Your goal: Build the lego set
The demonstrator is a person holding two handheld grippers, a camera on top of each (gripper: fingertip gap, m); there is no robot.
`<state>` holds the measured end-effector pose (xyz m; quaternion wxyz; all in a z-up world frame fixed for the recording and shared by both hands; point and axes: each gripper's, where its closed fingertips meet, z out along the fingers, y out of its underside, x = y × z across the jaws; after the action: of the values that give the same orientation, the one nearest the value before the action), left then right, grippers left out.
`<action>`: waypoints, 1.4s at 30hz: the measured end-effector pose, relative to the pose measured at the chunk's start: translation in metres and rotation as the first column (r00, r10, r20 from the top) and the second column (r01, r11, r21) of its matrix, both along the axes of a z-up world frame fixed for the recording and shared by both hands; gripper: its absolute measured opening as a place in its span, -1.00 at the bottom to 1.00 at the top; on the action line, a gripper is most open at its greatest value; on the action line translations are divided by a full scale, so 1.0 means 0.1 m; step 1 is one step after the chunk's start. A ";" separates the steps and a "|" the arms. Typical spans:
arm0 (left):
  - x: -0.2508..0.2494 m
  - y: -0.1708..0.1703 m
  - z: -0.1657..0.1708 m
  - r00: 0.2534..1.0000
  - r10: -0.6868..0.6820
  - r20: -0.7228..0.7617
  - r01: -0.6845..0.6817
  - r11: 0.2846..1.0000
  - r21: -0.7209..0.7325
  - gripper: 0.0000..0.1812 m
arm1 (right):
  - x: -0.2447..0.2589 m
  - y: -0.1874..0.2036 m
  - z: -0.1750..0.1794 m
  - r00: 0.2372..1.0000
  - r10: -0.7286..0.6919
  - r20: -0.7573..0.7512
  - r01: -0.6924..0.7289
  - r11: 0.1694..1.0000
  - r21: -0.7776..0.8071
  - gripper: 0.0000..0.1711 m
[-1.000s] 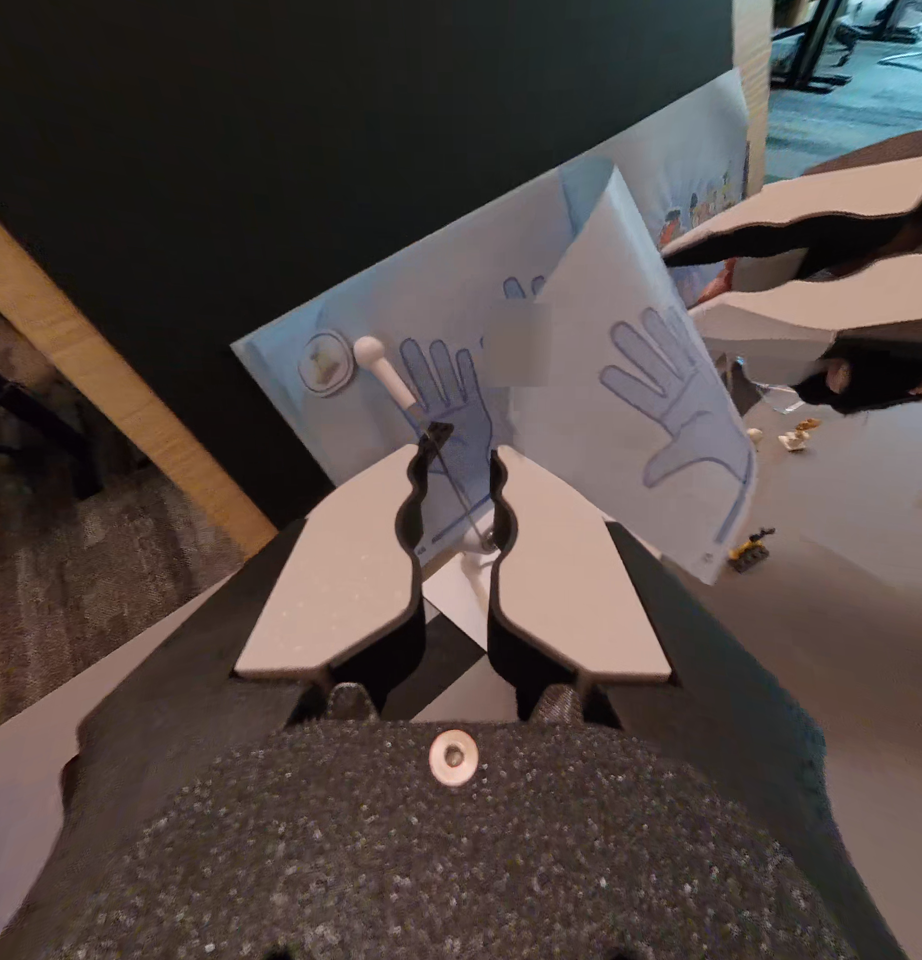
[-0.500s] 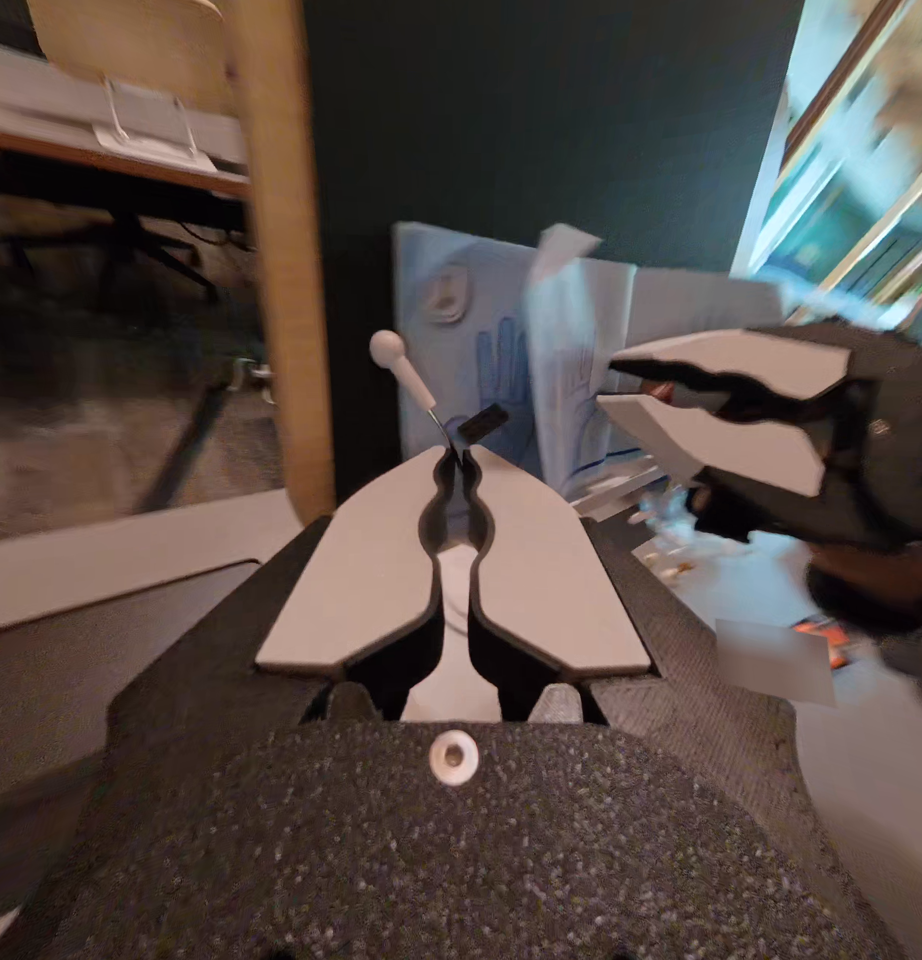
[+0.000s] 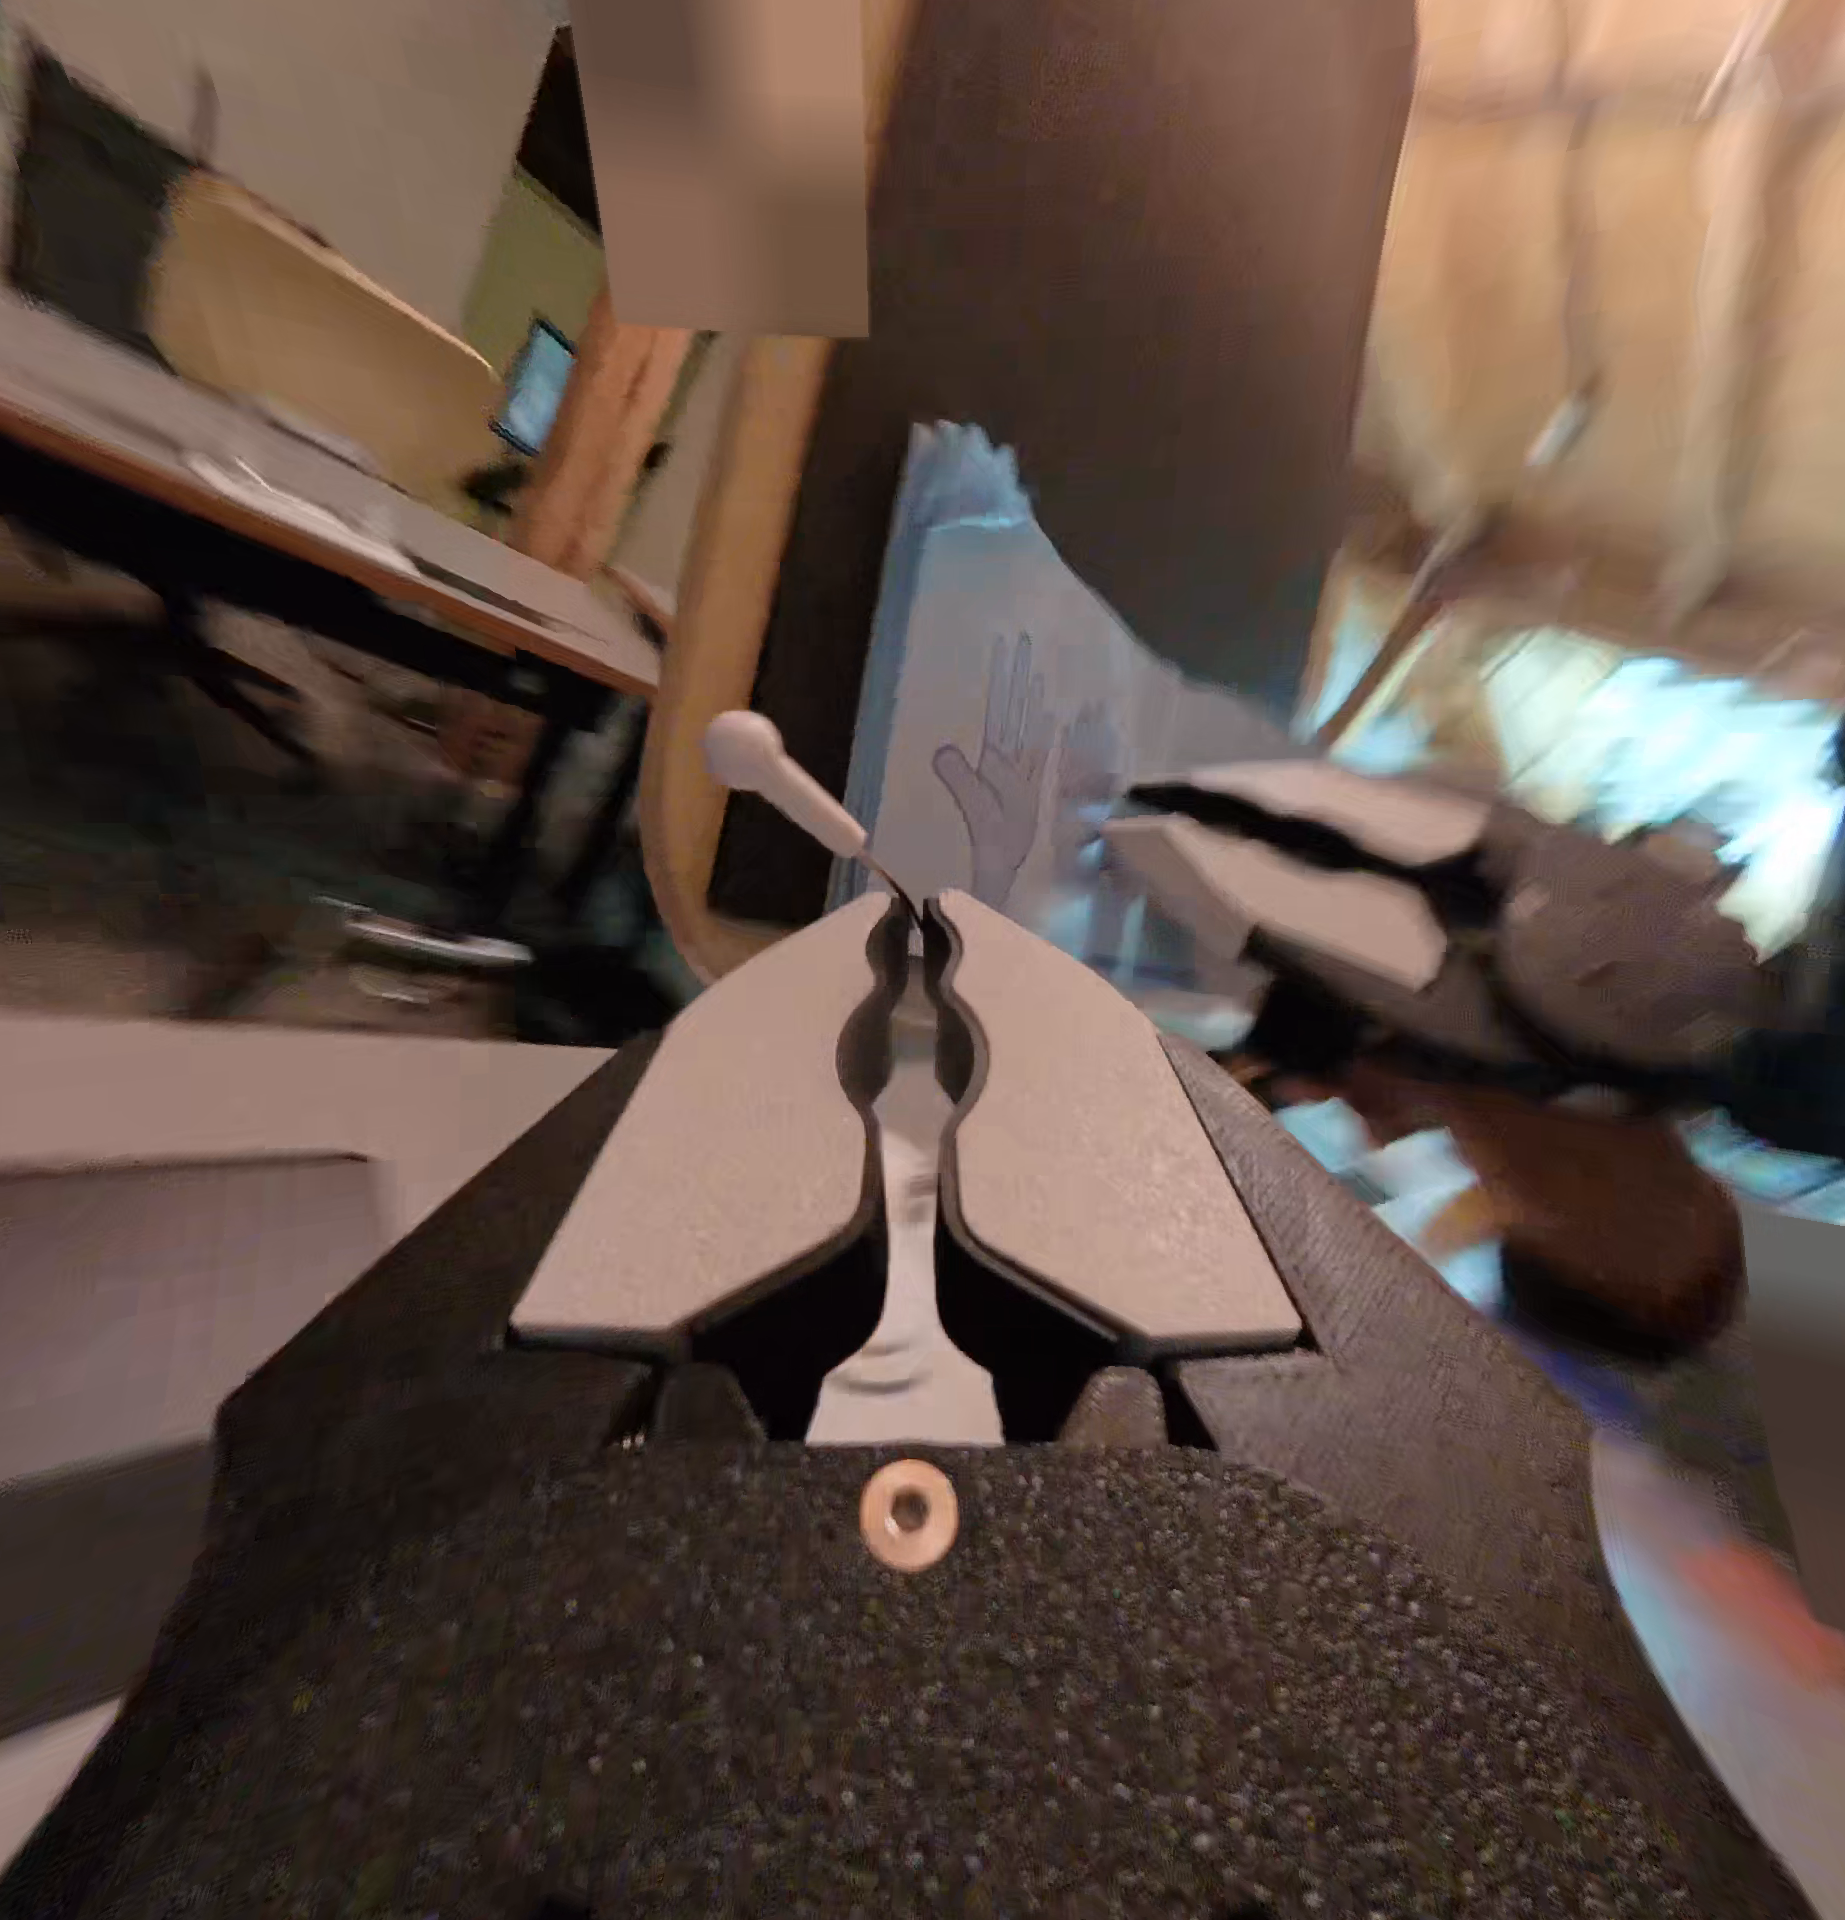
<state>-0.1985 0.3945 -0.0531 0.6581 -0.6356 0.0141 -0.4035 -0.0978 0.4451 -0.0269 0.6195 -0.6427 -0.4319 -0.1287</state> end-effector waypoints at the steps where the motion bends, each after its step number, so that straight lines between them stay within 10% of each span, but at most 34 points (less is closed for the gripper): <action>1: 0.02 0.02 0.03 0.981 0.058 -0.186 -0.050 0.998 0.048 -0.96 | 0.00 0.00 0.00 1.000 -0.002 -0.006 0.002 1.000 -0.001 -0.83; 9: 0.30 0.22 0.19 0.538 0.189 -0.821 -0.064 0.981 0.184 -0.95 | 0.00 0.00 0.00 0.999 -0.003 -0.042 0.003 1.000 -0.002 -0.83; 15: 0.30 0.24 0.21 0.693 0.075 -0.717 -0.054 0.997 0.052 -0.95 | 0.00 0.01 0.00 0.999 0.012 -0.049 -0.012 1.000 -0.001 -0.83; 30: 0.52 -0.04 0.46 0.687 0.113 -0.718 -0.012 0.989 0.144 -1.00 | 1.17 -0.09 -0.33 0.949 -0.119 -0.290 0.080 0.986 -0.143 -0.76; 35: 1.20 -0.01 0.36 0.603 0.031 -0.797 0.111 0.986 0.123 -1.00 | 1.33 -0.02 -0.36 0.891 -0.109 -0.441 0.012 0.976 -0.217 -0.76; 42: 1.78 0.47 0.17 0.305 -0.016 -0.952 0.097 0.995 0.014 -1.00 | 1.53 -0.14 -0.36 0.841 -0.100 -0.532 -0.010 0.980 -0.199 -0.74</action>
<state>-0.0201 0.4414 -0.0363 0.5305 -0.7273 0.4347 0.0257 0.0553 0.4316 -0.0631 0.6469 -0.7202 -0.2356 0.0854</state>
